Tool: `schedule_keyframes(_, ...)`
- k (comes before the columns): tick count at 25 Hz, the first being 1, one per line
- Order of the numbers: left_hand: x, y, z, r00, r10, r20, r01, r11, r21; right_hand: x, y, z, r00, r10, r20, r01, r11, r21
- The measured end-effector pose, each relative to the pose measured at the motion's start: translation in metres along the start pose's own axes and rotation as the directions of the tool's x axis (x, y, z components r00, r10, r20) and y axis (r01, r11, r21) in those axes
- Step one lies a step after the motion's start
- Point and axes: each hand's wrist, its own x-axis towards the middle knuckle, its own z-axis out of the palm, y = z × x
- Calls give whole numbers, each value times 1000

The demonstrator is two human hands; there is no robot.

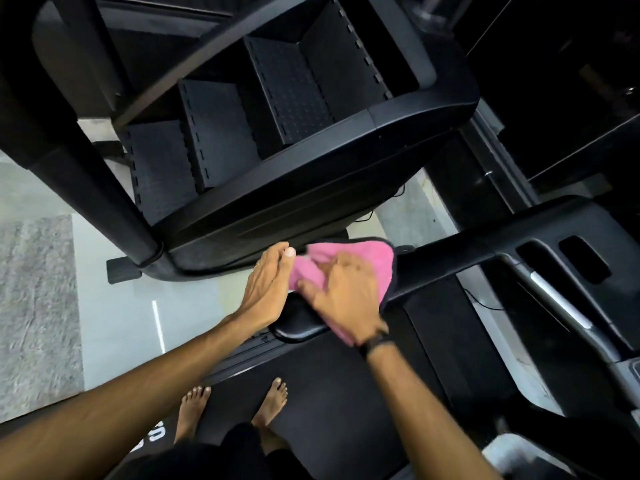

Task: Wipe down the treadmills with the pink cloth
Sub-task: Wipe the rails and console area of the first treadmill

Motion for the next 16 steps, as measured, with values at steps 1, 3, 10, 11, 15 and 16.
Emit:
schedule_keyframes(1, -1, -1, 2, 1000, -8, 6, 8, 1000, 1, -19, 6, -1, 994, -79, -74, 86, 992, 97)
schedule_keyframes(3, -3, -1, 4, 999, -36, 12, 36, 999, -5, -25, 50, -13, 984, -81, -157, 106, 982, 157)
schedule_keyframes(10, -9, 3, 7, 993, -4, -120, 12, 998, 62, 83, 45, -9, 940, 50, 337, -11, 993, -116)
schedule_keyframes(11, -9, 2, 7, 992, -6, -129, 14, 998, 60, 65, 27, -7, 952, -66, 300, 89, 994, -63)
schedule_keyframes(15, -4, 0, 4, 992, -31, -124, 32, 999, 10, 11, 58, -32, 966, -189, 179, 153, 968, 199)
schedule_keyframes(16, -4, -1, 4, 993, -41, -111, 41, 999, -1, 25, 79, -37, 968, -105, 226, 71, 986, 152)
